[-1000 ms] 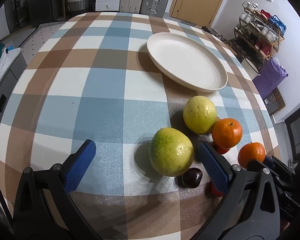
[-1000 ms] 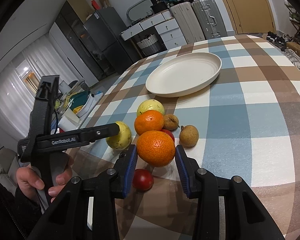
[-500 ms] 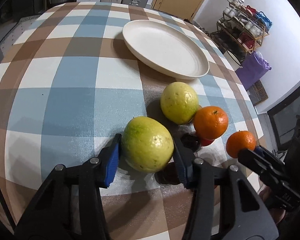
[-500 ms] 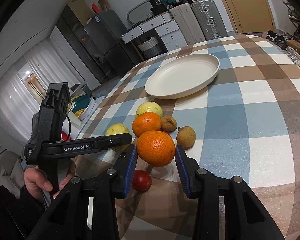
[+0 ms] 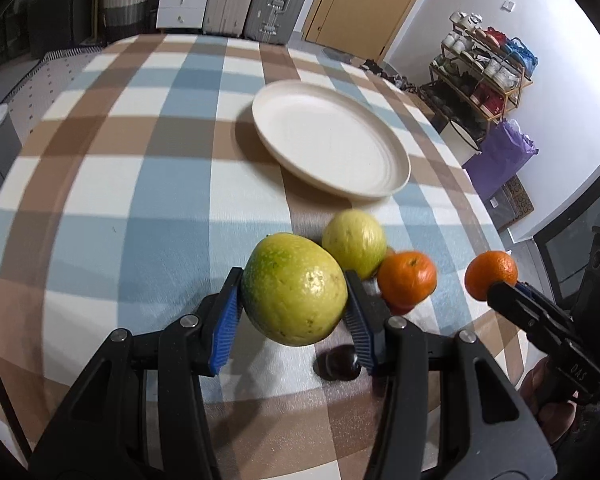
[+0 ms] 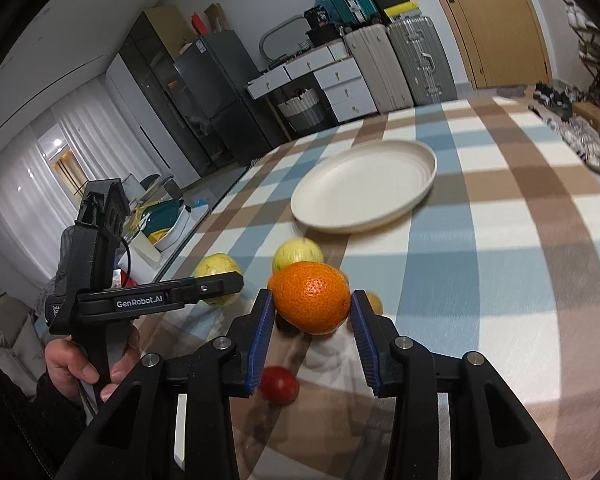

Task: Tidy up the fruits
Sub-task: 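Carry the orange and pomelo onto the white plate and open both tools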

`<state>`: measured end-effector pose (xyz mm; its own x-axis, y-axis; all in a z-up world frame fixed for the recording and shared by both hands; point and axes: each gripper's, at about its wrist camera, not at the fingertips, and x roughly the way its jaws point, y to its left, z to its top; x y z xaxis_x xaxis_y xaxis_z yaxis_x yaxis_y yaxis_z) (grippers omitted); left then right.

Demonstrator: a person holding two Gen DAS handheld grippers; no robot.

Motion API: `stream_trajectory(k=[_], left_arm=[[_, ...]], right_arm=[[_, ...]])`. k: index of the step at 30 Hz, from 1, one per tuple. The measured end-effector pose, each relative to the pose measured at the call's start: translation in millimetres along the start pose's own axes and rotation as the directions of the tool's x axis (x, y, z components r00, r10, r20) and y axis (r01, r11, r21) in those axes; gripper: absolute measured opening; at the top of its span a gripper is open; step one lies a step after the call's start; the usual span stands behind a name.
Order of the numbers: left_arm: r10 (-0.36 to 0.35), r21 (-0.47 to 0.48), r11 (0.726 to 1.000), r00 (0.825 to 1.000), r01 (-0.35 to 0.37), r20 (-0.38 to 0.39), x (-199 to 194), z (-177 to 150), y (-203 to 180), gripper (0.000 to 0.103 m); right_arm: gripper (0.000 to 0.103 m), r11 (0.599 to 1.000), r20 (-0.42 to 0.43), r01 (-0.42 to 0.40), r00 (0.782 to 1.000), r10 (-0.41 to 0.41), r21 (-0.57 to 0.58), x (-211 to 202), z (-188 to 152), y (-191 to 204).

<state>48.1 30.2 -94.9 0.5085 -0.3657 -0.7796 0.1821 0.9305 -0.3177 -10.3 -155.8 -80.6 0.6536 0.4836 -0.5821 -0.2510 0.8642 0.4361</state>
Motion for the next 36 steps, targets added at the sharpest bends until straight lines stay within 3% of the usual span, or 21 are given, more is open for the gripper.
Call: stream_trajectory(k=[8, 18, 26, 36], left_arm=[[-0.027, 0.050, 0.998, 0.999, 0.026, 0.034, -10.1, 38.8, -13.3, 0.046], [-0.065, 0.102, 0.993, 0.997, 0.061, 0.031, 7.0, 100.4, -34.8, 0.046], [-0.060, 0.134, 0.989, 0.998, 0.059, -0.001, 43.1, 141.1, -47.1, 0.046], [-0.050, 0.144, 0.988, 0.996, 0.060, -0.067, 99.1, 163.5, -42.4, 0.046]], right_arm=[[0.039, 0.999, 0.036, 0.012, 0.999, -0.011, -0.030, 1.4, 36.7, -4.7], [0.039, 0.999, 0.055, 0.012, 0.998, -0.010, -0.051, 22.6, 95.3, -20.6], [0.039, 0.999, 0.015, 0.020, 1.000, -0.019, -0.050, 60.0, 133.5, -38.6], [0.040, 0.999, -0.064, 0.029, 0.997, -0.031, -0.025, 110.7, 147.0, -61.8]])
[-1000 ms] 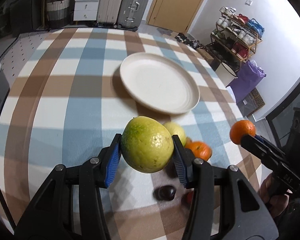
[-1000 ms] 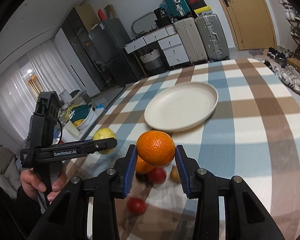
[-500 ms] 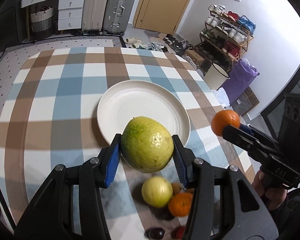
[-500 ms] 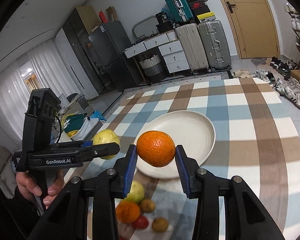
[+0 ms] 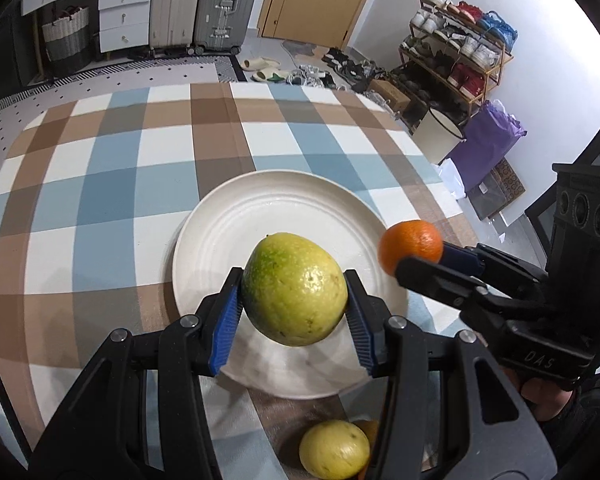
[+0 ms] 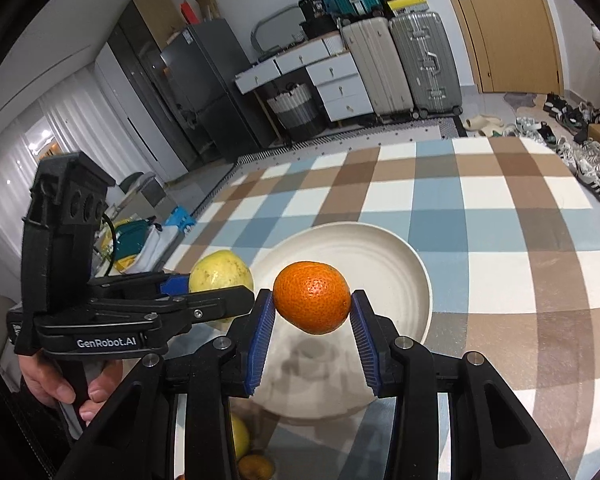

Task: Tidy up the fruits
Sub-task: 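Carry the orange and pomelo onto the white plate and open both tools, then withdraw both tools from the plate back toward the fruit cluster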

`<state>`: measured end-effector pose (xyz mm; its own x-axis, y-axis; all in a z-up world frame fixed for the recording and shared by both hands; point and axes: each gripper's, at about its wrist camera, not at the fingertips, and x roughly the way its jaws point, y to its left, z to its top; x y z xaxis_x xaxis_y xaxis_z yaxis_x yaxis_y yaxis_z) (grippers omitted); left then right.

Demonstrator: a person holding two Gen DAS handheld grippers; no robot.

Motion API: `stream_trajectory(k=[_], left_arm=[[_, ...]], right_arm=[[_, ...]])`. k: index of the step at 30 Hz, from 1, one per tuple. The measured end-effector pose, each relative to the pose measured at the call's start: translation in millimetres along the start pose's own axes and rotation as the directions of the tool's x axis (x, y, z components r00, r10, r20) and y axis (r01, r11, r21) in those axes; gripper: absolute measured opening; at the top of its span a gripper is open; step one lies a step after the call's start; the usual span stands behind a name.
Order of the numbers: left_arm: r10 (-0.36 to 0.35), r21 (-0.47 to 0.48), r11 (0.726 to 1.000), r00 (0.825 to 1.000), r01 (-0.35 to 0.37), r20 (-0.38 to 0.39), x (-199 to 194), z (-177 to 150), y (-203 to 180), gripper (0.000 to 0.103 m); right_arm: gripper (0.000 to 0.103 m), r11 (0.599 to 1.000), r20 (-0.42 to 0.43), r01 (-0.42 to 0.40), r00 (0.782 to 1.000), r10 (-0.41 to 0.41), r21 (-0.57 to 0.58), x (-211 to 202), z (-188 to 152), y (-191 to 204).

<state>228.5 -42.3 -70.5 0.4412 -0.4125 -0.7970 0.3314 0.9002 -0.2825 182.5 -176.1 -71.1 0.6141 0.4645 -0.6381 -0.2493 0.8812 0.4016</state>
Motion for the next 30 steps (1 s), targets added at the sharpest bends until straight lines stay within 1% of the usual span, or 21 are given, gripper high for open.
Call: stream_trajectory(k=[6, 13, 15, 17, 18, 20, 22, 23, 25, 27, 30], left_arm=[[-0.021, 0.011, 1.000, 0.999, 0.021, -0.050, 30.8, -0.5, 2.9, 0.046], [-0.027, 0.026, 0.999, 0.997, 0.029, -0.076, 47.3, -2.0, 0.3, 0.046], [-0.039, 0.021, 0.999, 0.996, 0.041, -0.086, 52.7, -2.3, 1.7, 0.046], [-0.048, 0.028, 0.998, 0.994, 0.051, -0.096, 56.2, -3.6, 1.6, 0.046], [-0.048, 0.031, 0.998, 0.994, 0.051, -0.096, 55.6, -4.5, 1.2, 0.046], [-0.047, 0.038, 0.998, 0.995, 0.051, -0.088, 53.5, -4.7, -0.3, 0.052], [-0.008, 0.048, 0.999, 0.998, 0.012, -0.065, 48.5, -4.1, -1.8, 0.055], [0.000, 0.057, 0.998, 0.998, 0.003, -0.057, 45.8, -4.1, -3.2, 0.056], [-0.006, 0.071, 0.997, 0.999, 0.010, -0.047, 38.5, -4.6, -6.9, 0.057], [-0.007, 0.077, 0.997, 0.999, 0.009, -0.032, 30.3, -6.0, -9.9, 0.060], [0.001, 0.086, 0.996, 1.000, -0.001, -0.004, 14.4, -10.4, -16.1, 0.063]], right_arm=[[0.040, 1.000, -0.055, 0.007, 0.998, -0.006, 0.013, 25.3, -5.5, -10.9], [0.040, 1.000, -0.088, 0.004, 0.996, -0.002, 0.022, 41.7, -9.5, -17.4], [0.040, 1.000, -0.095, 0.014, 0.995, -0.012, 0.023, 44.2, -10.3, -19.1], [0.041, 1.000, -0.105, 0.005, 0.995, -0.002, 0.030, 46.1, -11.7, -21.6], [0.043, 0.999, -0.103, 0.005, 0.995, -0.001, 0.033, 45.6, -12.1, -22.7], [0.052, 0.999, -0.086, 0.005, 0.996, -0.002, 0.035, 40.6, -12.5, -24.2], [0.057, 0.999, -0.064, 0.013, 0.998, -0.011, 0.031, 33.3, -12.1, -24.2], [0.058, 0.999, -0.056, 0.021, 0.998, -0.020, 0.030, 29.3, -12.0, -24.2], [0.058, 0.999, -0.033, 0.031, 0.999, -0.030, 0.034, 19.8, -11.7, -24.4], [0.059, 0.999, -0.016, 0.032, 0.999, -0.031, 0.040, 10.9, -12.5, -23.9], [0.062, 0.998, 0.013, 0.038, 0.999, -0.039, 0.046, -4.9, -15.3, -20.9]])
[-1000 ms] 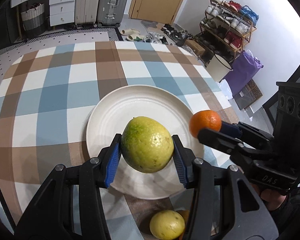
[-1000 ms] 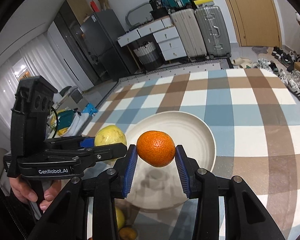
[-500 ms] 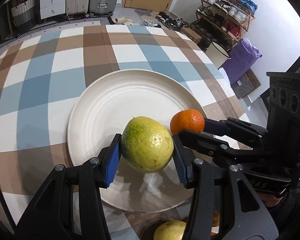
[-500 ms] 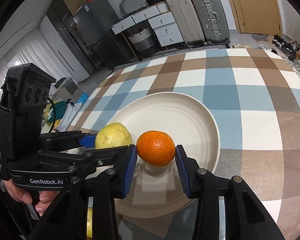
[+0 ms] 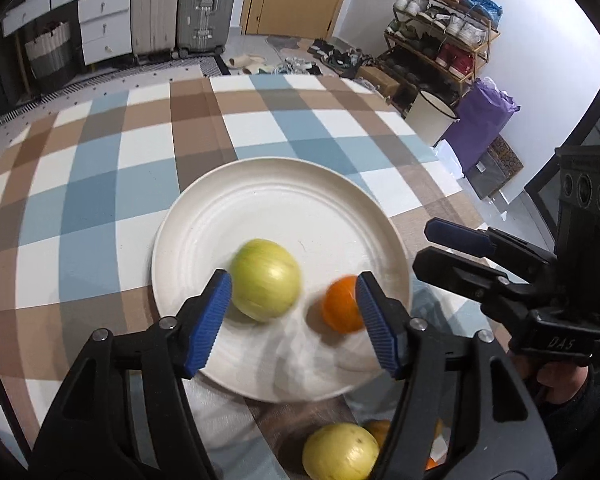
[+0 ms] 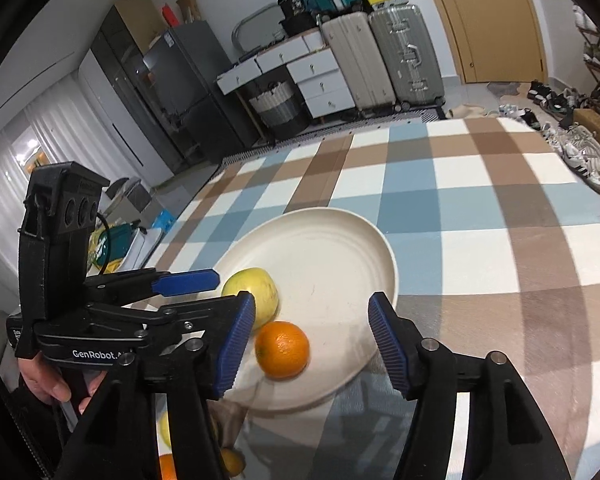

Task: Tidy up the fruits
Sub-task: 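Withdraw both tools from the plate back toward the fruit cluster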

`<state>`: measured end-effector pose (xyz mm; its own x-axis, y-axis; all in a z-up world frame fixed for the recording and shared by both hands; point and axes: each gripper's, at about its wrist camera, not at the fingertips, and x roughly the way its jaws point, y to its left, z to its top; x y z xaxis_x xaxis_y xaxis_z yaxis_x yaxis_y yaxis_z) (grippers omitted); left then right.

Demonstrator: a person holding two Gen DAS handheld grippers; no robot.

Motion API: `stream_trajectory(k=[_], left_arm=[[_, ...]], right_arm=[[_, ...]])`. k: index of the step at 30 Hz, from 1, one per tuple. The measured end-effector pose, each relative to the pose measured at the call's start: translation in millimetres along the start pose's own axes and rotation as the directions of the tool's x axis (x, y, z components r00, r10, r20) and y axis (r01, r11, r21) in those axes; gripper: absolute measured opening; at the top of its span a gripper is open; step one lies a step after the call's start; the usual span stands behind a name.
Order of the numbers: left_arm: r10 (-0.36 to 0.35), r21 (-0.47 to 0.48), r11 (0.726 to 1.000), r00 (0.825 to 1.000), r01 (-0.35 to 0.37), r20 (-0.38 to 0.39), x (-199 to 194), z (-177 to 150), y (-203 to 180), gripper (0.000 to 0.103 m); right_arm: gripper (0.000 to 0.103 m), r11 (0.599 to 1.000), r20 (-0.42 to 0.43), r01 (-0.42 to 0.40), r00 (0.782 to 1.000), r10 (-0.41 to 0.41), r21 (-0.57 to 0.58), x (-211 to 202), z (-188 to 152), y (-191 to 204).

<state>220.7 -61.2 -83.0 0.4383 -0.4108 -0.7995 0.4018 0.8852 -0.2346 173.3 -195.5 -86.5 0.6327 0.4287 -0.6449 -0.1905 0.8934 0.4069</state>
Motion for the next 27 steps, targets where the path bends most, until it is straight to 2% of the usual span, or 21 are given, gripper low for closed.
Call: stream_trajectory(k=[9, 11, 15, 19, 27], left_arm=[[0.032, 0.003, 0.999, 0.997, -0.032, 0.068, -51.4, -23.3, -16.3, 0.071], [0.043, 0.007, 0.999, 0.996, -0.043, 0.080, -62.3, -29.9, -19.8, 0.072], [0.058, 0.007, 0.998, 0.993, -0.059, 0.101, -81.8, -44.0, -25.3, 0.072], [0.079, 0.000, 0.997, 0.989, -0.079, 0.126, -101.6, -57.8, -30.4, 0.080], [0.134, -0.003, 0.991, 0.976, -0.136, 0.169, -131.5, -80.7, -39.4, 0.083]], right_arm=[[0.064, 1.000, 0.055, 0.003, 0.998, -0.002, -0.023, -39.6, -12.4, 20.2], [0.070, 0.999, 0.073, 0.001, 0.997, 0.002, -0.033, -49.6, -15.5, 26.3], [0.073, 0.998, 0.107, -0.004, 0.994, 0.009, -0.055, -66.5, -21.8, 37.9], [0.077, 0.998, 0.128, -0.008, 0.992, 0.017, -0.069, -78.2, -28.3, 47.1], [0.088, 0.994, 0.158, -0.005, 0.987, 0.022, -0.105, -101.2, -44.0, 64.5]])
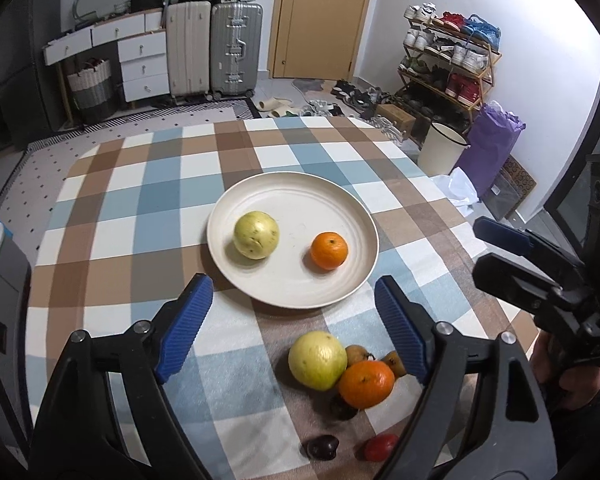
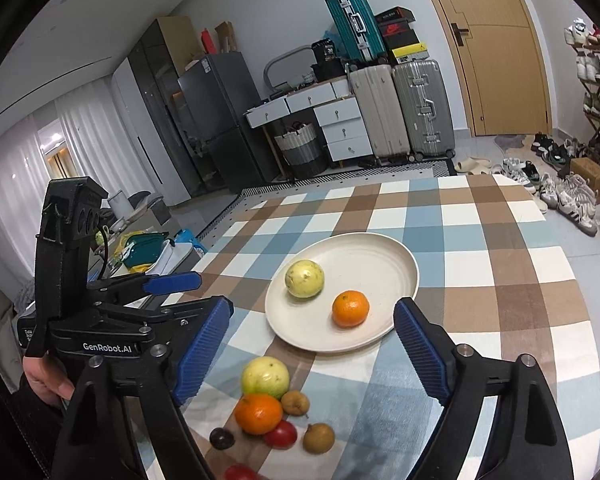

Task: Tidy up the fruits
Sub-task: 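Withdraw both tools from the plate back toward the fruit cluster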

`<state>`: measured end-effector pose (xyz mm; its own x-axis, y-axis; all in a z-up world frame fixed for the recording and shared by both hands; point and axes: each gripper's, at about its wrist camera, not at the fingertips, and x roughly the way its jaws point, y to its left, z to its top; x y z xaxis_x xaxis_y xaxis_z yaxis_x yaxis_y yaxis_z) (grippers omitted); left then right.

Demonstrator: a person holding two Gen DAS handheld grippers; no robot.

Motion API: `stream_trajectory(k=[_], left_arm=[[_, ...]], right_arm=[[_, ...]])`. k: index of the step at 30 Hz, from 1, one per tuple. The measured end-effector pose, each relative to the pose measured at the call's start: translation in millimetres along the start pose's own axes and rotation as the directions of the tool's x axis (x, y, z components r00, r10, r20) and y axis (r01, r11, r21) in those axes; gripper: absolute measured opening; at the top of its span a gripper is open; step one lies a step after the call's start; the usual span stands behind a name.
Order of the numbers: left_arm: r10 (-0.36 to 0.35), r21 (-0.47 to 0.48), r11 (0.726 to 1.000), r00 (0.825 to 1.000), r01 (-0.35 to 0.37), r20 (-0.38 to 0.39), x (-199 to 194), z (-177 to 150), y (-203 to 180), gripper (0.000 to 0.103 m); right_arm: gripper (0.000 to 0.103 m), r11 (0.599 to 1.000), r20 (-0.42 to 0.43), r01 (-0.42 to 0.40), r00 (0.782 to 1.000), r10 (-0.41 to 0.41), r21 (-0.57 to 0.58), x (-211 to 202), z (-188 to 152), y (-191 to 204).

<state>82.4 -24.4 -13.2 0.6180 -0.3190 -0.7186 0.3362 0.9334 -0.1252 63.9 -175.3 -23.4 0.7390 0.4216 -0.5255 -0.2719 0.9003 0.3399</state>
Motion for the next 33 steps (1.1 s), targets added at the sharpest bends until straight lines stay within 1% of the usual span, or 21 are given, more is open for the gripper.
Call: stream_trajectory(k=[2, 4, 7, 9, 12, 13, 16, 18, 23, 27, 33], left_arm=[[0.018, 0.002, 1.000, 1.000, -0.018, 0.014, -7.0, -5.1, -1.6, 0.084], [0.050, -0.005, 0.999, 0.998, -0.049, 0.024, -13.3, -10.3, -1.1, 0.085], [0.066, -0.018, 0.998, 0.997, -0.066, 0.028, -21.8, -18.9, 1.2, 0.086], [0.086, -0.030, 0.996, 0.996, -0.085, 0.032, -25.4, -22.9, 3.9, 0.090], [0.113, -0.056, 0.992, 0.992, -0.110, 0.049, -31.3, -28.9, 8.2, 0.101], [0.130, -0.064, 0.990, 0.989, -0.126, 0.066, -35.0, -32.9, 9.5, 0.102], [0.146, -0.073, 0.988, 0.985, -0.139, 0.091, -41.0, -41.6, 11.6, 0.102], [0.162, -0.085, 0.984, 0.982, -0.154, 0.096, -43.2, -48.3, 13.4, 0.102], [0.164, -0.126, 0.981, 0.980, -0.150, 0.112, -44.4, -62.7, 22.1, 0.102], [0.174, -0.146, 0.977, 0.979, -0.158, 0.103, -38.6, -72.4, 29.1, 0.102], [0.157, -0.177, 0.974, 0.985, -0.143, 0.067, -25.2, -89.3, 40.5, 0.102]], right_arm=[[0.091, 1.000, 0.006, 0.004, 1.000, -0.004, -0.003, -4.0, -2.8, 2.9], [0.092, 1.000, 0.011, 0.003, 1.000, -0.003, -0.006, -7.9, -6.0, 6.0], [0.094, 1.000, 0.018, 0.009, 1.000, -0.008, -0.016, -12.0, -10.9, 10.7], [0.094, 1.000, 0.026, 0.012, 1.000, -0.011, -0.022, -14.9, -14.5, 13.9], [0.096, 0.999, 0.034, 0.013, 0.999, -0.011, -0.036, -19.6, -21.1, 20.9], [0.097, 0.999, 0.034, 0.012, 0.999, -0.011, -0.040, -20.5, -23.2, 22.7], [0.097, 0.999, 0.032, -0.020, 0.999, 0.021, -0.043, -20.8, -30.0, 27.4], [0.097, 0.999, 0.028, -0.012, 1.000, 0.013, -0.048, -19.3, -34.9, 30.0], [0.097, 0.999, 0.000, -0.016, 1.000, 0.016, -0.041, -12.4, -43.8, 29.3], [0.097, 0.999, -0.033, -0.016, 0.999, 0.015, -0.032, -4.3, -51.4, 25.9], [0.097, 0.999, -0.088, -0.044, 0.995, 0.043, -0.018, 11.1, -64.3, 27.1]])
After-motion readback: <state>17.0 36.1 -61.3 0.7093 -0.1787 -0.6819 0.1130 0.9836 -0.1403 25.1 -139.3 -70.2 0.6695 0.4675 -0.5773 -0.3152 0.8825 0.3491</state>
